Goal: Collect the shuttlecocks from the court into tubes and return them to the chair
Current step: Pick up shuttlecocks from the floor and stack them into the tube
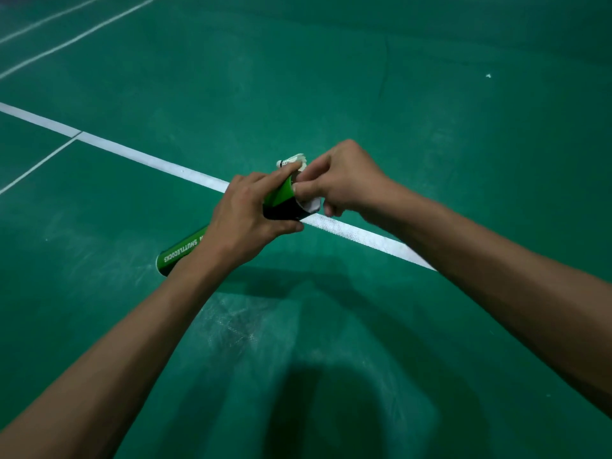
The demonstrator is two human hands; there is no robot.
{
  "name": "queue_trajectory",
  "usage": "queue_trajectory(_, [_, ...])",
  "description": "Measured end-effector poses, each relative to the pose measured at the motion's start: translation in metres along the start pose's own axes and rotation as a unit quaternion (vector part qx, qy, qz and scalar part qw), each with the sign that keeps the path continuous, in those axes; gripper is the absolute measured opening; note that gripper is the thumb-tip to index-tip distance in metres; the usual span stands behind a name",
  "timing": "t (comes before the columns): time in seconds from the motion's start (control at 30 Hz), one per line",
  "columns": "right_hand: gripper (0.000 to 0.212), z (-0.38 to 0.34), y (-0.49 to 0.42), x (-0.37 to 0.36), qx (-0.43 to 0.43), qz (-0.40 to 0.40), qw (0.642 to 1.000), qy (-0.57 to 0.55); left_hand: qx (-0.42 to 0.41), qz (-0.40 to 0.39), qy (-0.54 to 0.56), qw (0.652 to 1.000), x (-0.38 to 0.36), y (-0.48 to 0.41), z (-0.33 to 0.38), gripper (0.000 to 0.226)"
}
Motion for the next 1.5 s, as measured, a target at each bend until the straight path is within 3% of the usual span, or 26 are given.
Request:
queue_trajectory(0.1, [0.016, 0.002, -0.006, 0.018, -0.009, 0.014, 0.999, -0.048, 0.01, 0.016, 0.012, 1.0, 0.004, -0.001, -0.002, 0.094])
queue_trajectory(0.23, [0.005, 0.005, 0.002, -0.009, 0.007, 0.037, 0.998, -0.043, -0.005, 0.007, -0.019, 1.0, 0.002, -0.008, 0.001, 0.096])
queue_trajectory(0.4, [0.018, 0.015, -0.006, 0.007, -0.032, -0.003, 0.997, -0.076, 0.002, -0.003, -0.017, 1.0, -0.003, 0.004, -0.009, 0.096])
queue_trajectory(0.63, [0.011, 0.024, -0.005, -0.021, -0.044, -0.018, 0.995, -0.087, 0.015, -0.021, -0.034, 0.999, -0.008, 0.009, -0.018, 0.096])
queue_trajectory(0.77, [0.014, 0.024, -0.01, 0.001, -0.037, -0.008, 0.998, -0.048, 0.036, -0.013, -0.032, 0.999, -0.008, 0.009, -0.026, 0.097])
queue_trajectory(0.87, [0.008, 0.016, -0.007, 0.005, 0.033, 0.023, 0.998, 0.047, 0.038, 0.0, -0.032, 0.999, -0.004, 0.008, -0.027, 0.098])
queue_trajectory(1.0, [0.009, 0.013, 0.002, -0.016, 0.096, -0.06, 0.982, 0.149, 0.004, -0.008, -0.011, 1.0, -0.009, 0.006, -0.013, 0.096])
queue_trajectory(1.1, [0.014, 0.021, 0.001, -0.017, 0.065, -0.113, 0.986, 0.108, -0.009, -0.015, -0.015, 1.0, -0.014, 0.006, -0.008, 0.096])
queue_trajectory(1.27, [0.026, 0.031, 0.003, -0.019, 0.015, -0.295, 0.952, 0.078, -0.018, -0.035, -0.03, 0.999, -0.017, 0.013, -0.012, 0.098])
queue_trajectory(1.5, [0.02, 0.035, -0.004, -0.02, -0.012, -0.281, 0.958, 0.051, -0.018, -0.042, -0.036, 0.998, -0.021, 0.012, -0.013, 0.099])
Point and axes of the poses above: each hand's wrist, its own y-axis away from the middle knuckle, its own x-axis out of the back of the hand, z = x × y, the point moved 1 cm from there along -y, towards the middle knuckle, and after that the axes turned 7 degrees about x, right-handed, at the moved point
